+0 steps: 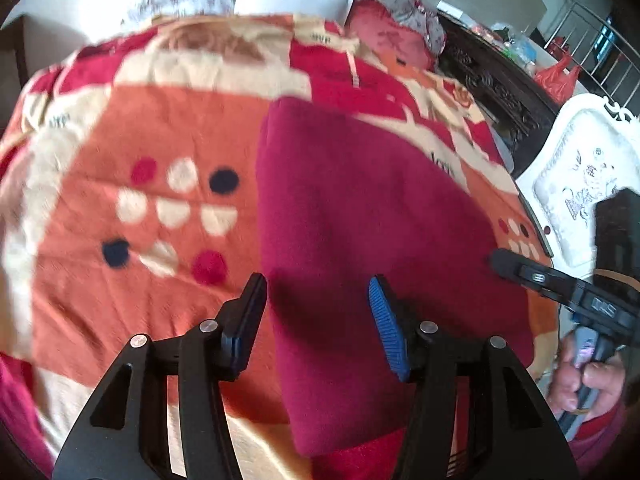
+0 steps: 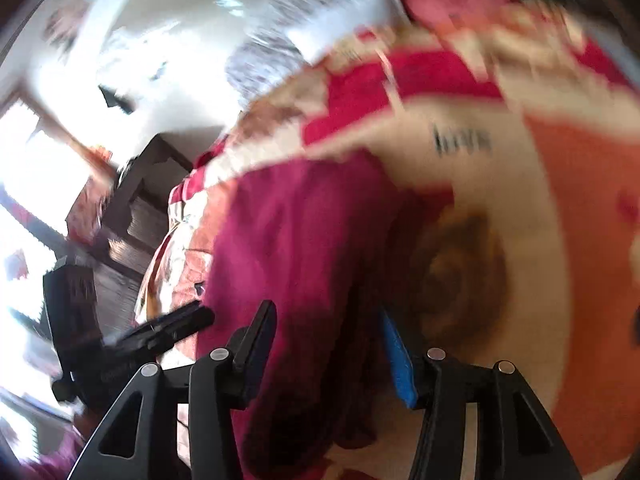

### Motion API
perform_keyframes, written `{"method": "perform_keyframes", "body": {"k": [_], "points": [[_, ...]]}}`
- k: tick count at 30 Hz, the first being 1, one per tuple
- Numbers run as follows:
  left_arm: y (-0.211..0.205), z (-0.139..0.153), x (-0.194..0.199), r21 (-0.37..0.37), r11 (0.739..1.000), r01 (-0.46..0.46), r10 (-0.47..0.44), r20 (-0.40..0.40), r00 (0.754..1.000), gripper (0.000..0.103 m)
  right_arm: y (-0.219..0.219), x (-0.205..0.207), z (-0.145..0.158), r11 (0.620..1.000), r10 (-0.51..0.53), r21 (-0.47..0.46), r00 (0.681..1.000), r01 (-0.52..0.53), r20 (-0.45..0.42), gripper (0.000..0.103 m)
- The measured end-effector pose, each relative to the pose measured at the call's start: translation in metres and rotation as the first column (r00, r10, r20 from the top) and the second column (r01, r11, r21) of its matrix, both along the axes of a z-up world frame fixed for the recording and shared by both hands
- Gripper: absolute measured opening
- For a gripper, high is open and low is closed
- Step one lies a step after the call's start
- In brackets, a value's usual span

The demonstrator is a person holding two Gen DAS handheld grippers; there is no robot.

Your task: Fold small clothes

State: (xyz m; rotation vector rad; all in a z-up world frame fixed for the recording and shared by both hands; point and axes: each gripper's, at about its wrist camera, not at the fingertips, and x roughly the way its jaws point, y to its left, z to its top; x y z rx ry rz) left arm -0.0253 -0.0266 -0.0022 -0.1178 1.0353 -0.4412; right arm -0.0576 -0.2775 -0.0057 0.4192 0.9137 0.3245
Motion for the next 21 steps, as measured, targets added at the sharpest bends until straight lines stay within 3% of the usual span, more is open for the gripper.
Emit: {"method": "perform_keyframes", "body": {"k": [3,5,10,13,21], "points": [[-0.004,0.004,0.008,0.043,0.999,-0.029,0.028,0.031,0.999,0.054,0.021,-0.011,0.029,0.995,0.077,-0.074,0.991,-0.069,0.109,0.048],[-0.012,0.001,0.011,0.077,0.996,-0.044,0.041,0.041,0.998,0.053,0.036,-0.012,0.033,0.986,0.135,-0.111,0.983,-0.121,0.128,0.047],[-0.02,-0.021,0.014,0.153,0.987,-0.049,0.045,0.03,0.999,0.054,0.052,-0.011,-0.013,0.96,0.15,-0.24,0.989,-0.144,0.007,0.046],[-0.023,-0.024,0.011,0.15,0.986,-0.066,0.059,0.05,0.997,0.054,0.044,-0.011,-0.033,0.969,0.122,-0.22,0.992,-0.115,0.021,0.046],[-0.023,-0.001,-0.006,0.183,0.978,-0.096,0.067,0.155,0.986,0.054,0.04,-0.025,-0.003,0.981,0.081,-0.184,0.994,-0.067,0.071,0.046]]}}
